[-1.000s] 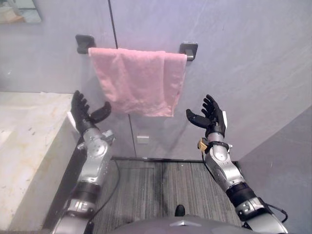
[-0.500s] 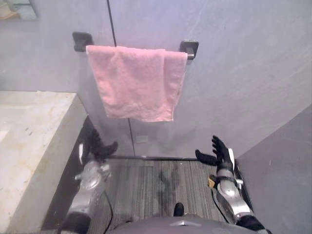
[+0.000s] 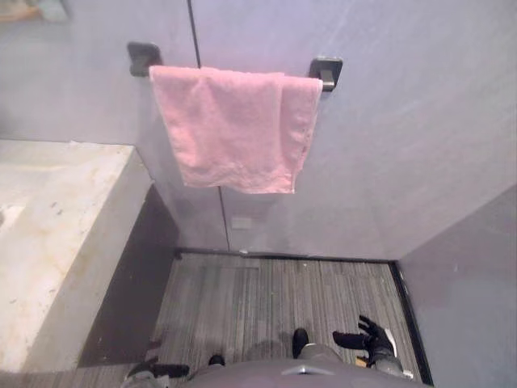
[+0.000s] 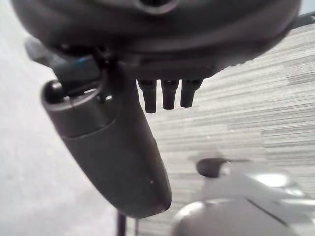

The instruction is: Organize the bathroom.

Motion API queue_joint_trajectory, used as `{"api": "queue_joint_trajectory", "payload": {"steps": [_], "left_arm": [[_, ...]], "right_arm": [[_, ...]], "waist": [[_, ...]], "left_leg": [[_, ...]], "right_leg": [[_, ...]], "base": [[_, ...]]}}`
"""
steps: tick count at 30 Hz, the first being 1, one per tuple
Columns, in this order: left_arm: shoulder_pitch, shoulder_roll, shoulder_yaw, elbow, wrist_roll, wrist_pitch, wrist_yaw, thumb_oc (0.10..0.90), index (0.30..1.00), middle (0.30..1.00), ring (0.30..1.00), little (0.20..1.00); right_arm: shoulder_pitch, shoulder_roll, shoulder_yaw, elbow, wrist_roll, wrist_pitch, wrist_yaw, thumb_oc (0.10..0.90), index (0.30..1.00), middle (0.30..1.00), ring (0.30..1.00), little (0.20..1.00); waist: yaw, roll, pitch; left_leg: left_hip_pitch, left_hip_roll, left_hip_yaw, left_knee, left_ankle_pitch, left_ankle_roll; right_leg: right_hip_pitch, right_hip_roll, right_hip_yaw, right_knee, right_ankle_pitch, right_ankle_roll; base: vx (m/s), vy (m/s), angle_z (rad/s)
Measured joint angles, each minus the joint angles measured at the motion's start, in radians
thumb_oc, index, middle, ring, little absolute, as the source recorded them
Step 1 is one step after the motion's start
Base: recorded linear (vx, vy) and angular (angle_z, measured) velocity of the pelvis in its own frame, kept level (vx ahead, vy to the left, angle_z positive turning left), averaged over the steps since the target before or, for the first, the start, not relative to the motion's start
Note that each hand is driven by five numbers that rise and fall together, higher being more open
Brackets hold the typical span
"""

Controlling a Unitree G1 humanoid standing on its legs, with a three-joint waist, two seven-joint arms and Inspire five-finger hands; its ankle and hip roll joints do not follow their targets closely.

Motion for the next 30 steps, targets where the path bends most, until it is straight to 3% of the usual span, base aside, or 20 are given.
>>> {"api": "queue_joint_trajectory", "payload": {"steps": [1,6,7,9,10,11,13,14,16,18,19,20,21,22,23,24,25,26,27,30], "left_arm": [[0.0,-0.007,0.002,0.001,-0.006,0.003,-0.008,0.8,0.9,0.9,0.9,0.9],[-0.026,-0.039,0.002,-0.008,-0.024,0.008,-0.028,0.8,0.9,0.9,0.9,0.9],[-0.04,-0.049,-0.001,-0.006,-0.017,0.009,-0.029,0.8,0.9,0.9,0.9,0.9],[-0.077,-0.049,-0.017,0.004,0.039,0.011,-0.029,0.8,0.9,0.9,0.9,0.9],[-0.08,-0.048,-0.019,0.005,0.05,0.011,-0.03,0.8,0.9,0.9,0.9,0.9],[-0.075,-0.042,-0.017,0.007,0.051,0.006,-0.035,0.8,0.9,0.9,0.9,0.9],[-0.074,-0.029,-0.018,0.02,0.051,0.008,-0.035,0.8,0.9,0.9,0.9,0.9],[-0.078,-0.015,-0.018,0.028,0.052,-0.001,-0.037,0.8,0.9,0.9,0.9,0.9],[-0.069,0.007,-0.019,0.033,0.076,-0.014,-0.043,0.8,0.9,0.9,0.9,0.9],[-0.067,0.011,-0.02,0.047,0.103,-0.01,-0.042,0.8,0.9,0.9,0.9,0.9],[-0.067,0.011,-0.02,0.052,0.106,-0.01,-0.043,0.8,0.9,0.9,0.9,0.9],[-0.065,0.01,-0.023,0.053,0.132,-0.011,-0.043,0.8,0.9,0.9,0.9,0.9],[-0.063,-0.002,-0.022,0.054,0.134,-0.022,-0.049,0.8,0.9,0.9,0.9,0.9],[-0.061,-0.014,-0.025,0.053,0.135,-0.032,-0.056,0.8,0.9,0.9,0.9,0.9],[-0.067,-0.019,-0.038,0.043,0.134,-0.045,-0.063,0.8,0.9,0.9,0.9,0.9],[-0.075,-0.03,-0.046,0.022,0.134,-0.053,-0.068,0.8,0.9,0.9,0.9,0.9],[-0.075,-0.034,-0.048,0.012,0.134,-0.054,-0.072,0.8,0.9,0.9,0.9,0.9],[-0.07,-0.044,-0.049,0.011,0.134,-0.053,-0.078,0.8,0.9,0.9,0.9,0.9],[-0.054,-0.051,-0.051,0.01,0.135,-0.053,-0.08,0.8,0.9,0.9,0.9,0.9],[-0.009,-0.065,-0.046,0.002,0.139,-0.049,-0.092,0.8,0.9,0.9,0.9,0.9]], "right_arm": [[-0.023,0.002,0.001,0.021,0.001,0.009,0.032,0.8,0.9,0.9,0.9,0.9],[-0.088,-0.045,0.001,0.029,-0.006,0.068,0.115,0.8,0.9,0.9,0.9,0.9],[-0.097,-0.056,0.0,0.029,0.0,0.074,0.119,0.8,0.9,0.9,0.9,0.9],[-0.1,-0.059,-0.013,0.031,0.043,0.106,0.121,0.8,0.9,0.9,0.9,0.9],[-0.097,-0.06,-0.013,0.036,0.051,0.113,0.124,0.8,0.9,0.9,0.9,0.9],[-0.098,-0.057,-0.006,0.062,0.053,0.126,0.138,0.8,0.9,0.9,0.9,0.9],[-0.094,-0.05,-0.002,0.067,0.053,0.134,0.145,0.8,0.9,0.9,0.9,0.9],[-0.082,-0.039,0.006,0.069,0.053,0.149,0.149,0.8,0.9,0.9,0.9,0.9],[-0.075,-0.026,-0.012,0.067,0.079,0.152,0.149,0.8,0.9,0.9,0.9,0.9],[-0.076,-0.034,-0.01,0.059,0.082,0.161,0.144,0.8,0.9,0.9,0.9,0.9],[-0.072,-0.037,-0.012,0.06,0.084,0.163,0.143,0.8,0.9,0.9,0.9,0.9],[-0.053,-0.045,-0.042,0.052,0.125,0.178,0.134,0.8,0.9,0.9,0.9,0.9],[-0.051,-0.068,-0.044,0.059,0.15,0.185,0.127,0.8,0.9,0.9,0.9,0.9],[-0.058,-0.072,-0.06,0.066,0.161,0.191,0.128,0.8,0.9,0.9,0.9,0.9],[-0.061,-0.069,-0.1,0.073,0.181,0.199,0.135,0.8,0.9,0.9,0.9,0.9],[-0.063,-0.076,-0.12,0.09,0.179,0.204,0.136,0.8,0.9,0.9,0.9,0.9],[-0.07,-0.072,-0.124,0.099,0.177,0.206,0.134,0.8,0.9,0.9,0.9,0.9],[-0.069,-0.069,-0.122,0.101,0.178,0.217,0.134,0.8,0.9,0.9,0.9,0.9],[-0.058,-0.067,-0.123,0.107,0.178,0.218,0.135,0.8,0.9,0.9,0.9,0.9],[-0.054,-0.07,-0.126,0.107,0.177,0.218,0.125,0.8,0.9,0.9,0.9,0.9]], "waist": [[0.015,-0.008,-0.007],[0.069,0.045,0.018],[0.077,0.057,0.023],[0.046,0.049,0.04],[0.045,0.049,0.041],[0.053,0.042,0.04],[0.047,0.021,0.041],[0.049,-0.013,0.048],[0.016,-0.049,0.045],[-0.01,-0.036,0.04],[-0.013,-0.033,0.037],[-0.032,-0.026,0.02],[-0.041,0.01,0.01],[-0.042,0.024,0.01],[-0.06,0.028,-0.004],[-0.076,0.042,-0.017],[-0.071,0.033,-0.02],[-0.074,0.024,-0.02],[-0.068,0.016,-0.027],[-0.057,0.025,-0.04]], "left_leg": [[-0.003,0.004,-0.012,0.003,0.016,-0.021],[-0.089,0.046,-0.063,0.11,0.054,-0.048],[-0.111,0.05,-0.058,0.132,0.075,-0.061],[-0.152,0.037,-0.015,0.111,0.185,-0.078],[-0.152,0.035,0.024,0.106,0.185,-0.075],[-0.154,0.033,0.106,0.15,0.125,-0.046],[-0.156,0.022,0.136,0.215,0.069,-0.043],[-0.154,0.0,0.144,0.295,0.033,-0.033],[-0.143,-0.012,0.173,0.367,-0.022,-0.014],[-0.117,0.036,0.226,0.433,-0.06,0.025],[-0.111,0.047,0.236,0.446,-0.066,0.026],[-0.105,0.061,0.248,0.469,-0.087,-0.005],[-0.109,0.052,0.243,0.426,-0.087,0.004],[-0.11,0.034,0.26,0.387,-0.084,0.016],[-0.103,-0.019,0.224,0.258,-0.059,0.037],[-0.074,-0.052,0.179,0.1,-0.077,0.047],[-0.035,-0.075,0.202,0.022,-0.066,0.056],[-0.013,-0.072,0.278,-0.003,-0.053,0.074],[-0.002,-0.078,0.301,-0.003,-0.051,0.074],[0.016,-0.086,0.292,-0.003,-0.04,0.077]], "right_leg": [[0.024,0.013,0.002,-0.047,0.0,-0.01],[0.071,0.061,-0.045,-0.118,0.025,-0.044],[0.077,0.073,-0.055,-0.117,0.017,-0.062],[0.096,0.064,-0.087,-0.118,-0.002,-0.091],[0.091,0.059,-0.107,-0.119,-0.006,-0.104],[0.091,0.046,-0.162,-0.119,0.008,-0.13],[0.09,0.029,-0.194,-0.119,0.012,-0.138],[0.09,-0.005,-0.242,-0.119,0.033,-0.155],[0.081,-0.046,-0.279,-0.118,0.029,-0.13],[0.079,-0.063,-0.344,-0.118,0.049,-0.124],[0.081,-0.066,-0.36,-0.118,0.05,-0.124],[0.078,-0.097,-0.414,-0.116,0.051,-0.089],[0.068,-0.09,-0.361,-0.096,0.01,-0.061],[0.048,-0.078,-0.307,-0.083,-0.007,-0.061],[0.024,-0.075,-0.252,-0.089,-0.024,-0.061],[0.026,-0.083,-0.239,-0.117,-0.013,-0.062],[0.026,-0.1,-0.24,-0.116,0.009,-0.039],[0.056,-0.117,-0.237,-0.115,0.019,-0.051],[0.073,-0.134,-0.241,-0.112,0.029,-0.034],[0.107,-0.169,-0.275,-0.033,0.033,0.0]], "base": [[-0.22,-0.209,0.35],[-0.2,-0.103,0.42],[-0.27,-0.028,0.91],[-0.31,0.004,1.38],[-0.27,0.025,1.03],[-0.26,0.047,0.61],[-0.33,0.075,0.6],[-0.26,0.068,0.68],[-0.29,0.113,0.86],[-0.3,0.22,0.86],[-0.24,0.233,1.04],[-0.16,0.217,1.17],[-0.15,0.225,1.33],[-0.15,0.292,1.54],[-0.14,0.328,1.81],[-0.15,0.359,1.77],[-0.13,0.372,1.67],[-0.11,0.363,1.2],[-0.1,0.349,1.04],[-0.08,0.474,0.81]]}}
